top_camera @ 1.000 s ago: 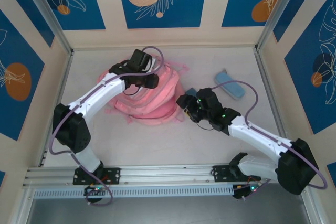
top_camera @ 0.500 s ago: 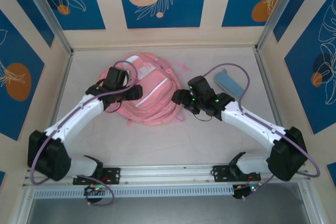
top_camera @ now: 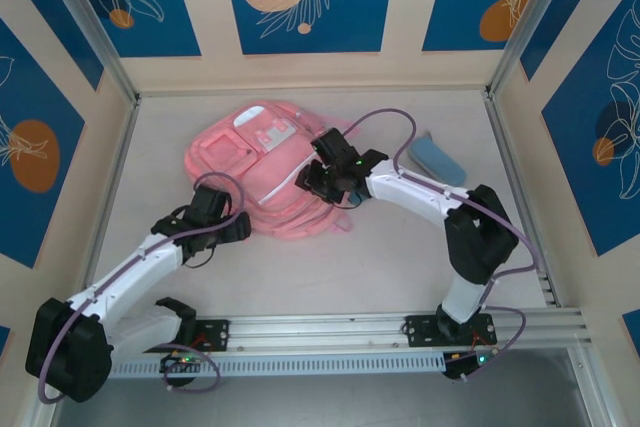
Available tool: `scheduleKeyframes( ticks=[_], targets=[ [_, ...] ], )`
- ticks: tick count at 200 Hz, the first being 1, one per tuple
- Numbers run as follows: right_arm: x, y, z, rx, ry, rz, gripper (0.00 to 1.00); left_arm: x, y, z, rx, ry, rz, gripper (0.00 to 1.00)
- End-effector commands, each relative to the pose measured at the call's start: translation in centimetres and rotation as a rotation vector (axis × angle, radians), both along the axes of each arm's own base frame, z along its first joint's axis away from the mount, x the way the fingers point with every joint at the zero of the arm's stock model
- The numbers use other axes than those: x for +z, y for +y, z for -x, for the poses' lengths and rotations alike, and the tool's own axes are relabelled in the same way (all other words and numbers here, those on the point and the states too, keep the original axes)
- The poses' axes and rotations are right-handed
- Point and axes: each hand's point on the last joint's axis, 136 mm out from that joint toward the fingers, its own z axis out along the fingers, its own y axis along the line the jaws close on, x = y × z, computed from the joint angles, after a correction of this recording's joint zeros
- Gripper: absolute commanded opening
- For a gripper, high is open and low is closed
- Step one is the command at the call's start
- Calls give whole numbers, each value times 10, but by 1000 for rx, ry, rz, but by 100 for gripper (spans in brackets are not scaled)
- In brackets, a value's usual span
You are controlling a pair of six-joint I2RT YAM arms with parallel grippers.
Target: Pack the student bag
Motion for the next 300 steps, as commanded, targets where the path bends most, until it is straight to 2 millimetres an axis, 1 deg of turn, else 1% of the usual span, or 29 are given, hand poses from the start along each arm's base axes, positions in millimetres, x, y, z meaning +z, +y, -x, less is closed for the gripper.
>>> scheduleKeyframes(
  ticks=[1, 13, 44, 57, 65, 75, 89, 131, 143, 157, 190, 214, 257, 272, 300],
  targets=[
    [-3, 10, -3, -11, 34, -14, 44, 1, 6, -4, 34, -35, -7, 84],
    [-4, 15, -5, -2, 38, -22, 42, -2, 4, -4, 21, -34, -1, 84],
    [-15, 22, -6, -2, 78, -47, 38, -9, -2, -4, -18, -25, 11, 82],
    [-17, 25, -7, 4, 88, -73, 31, -14, -6, -4, -43, -16, 18, 81],
    [-14, 27, -9, 8, 82, -87, 23, -17, -9, -4, -57, -9, 22, 80],
    [-6, 29, -13, 25, 57, -105, 15, -22, -12, -4, -82, -3, 29, 78],
    [10, 30, -19, 40, 9, -119, 10, -27, -16, -4, -104, 5, 37, 75],
    [70, 33, -29, 94, -122, -197, 0, -28, -32, -12, -167, -3, 75, 66],
    [82, 35, -31, 107, -138, -224, 0, -28, -36, -15, -184, -14, 89, 63],
    [93, 37, -34, 119, -145, -253, 0, -28, -40, -18, -202, -31, 103, 60],
    [109, 39, -40, 130, -160, -299, 0, -31, -47, -21, -226, -42, 123, 51],
    [116, 40, -44, 135, -168, -320, 0, -30, -51, -24, -254, -72, 138, 44],
    [118, 38, -52, 122, -163, -333, 0, -31, -55, -24, -289, -125, 155, 34],
    [122, 37, -57, 119, -163, -343, 0, -28, -55, -26, -292, -164, 158, 33],
    [127, 34, -68, 111, -156, -363, 0, -20, -55, -33, -299, -242, 157, 37]
  ],
)
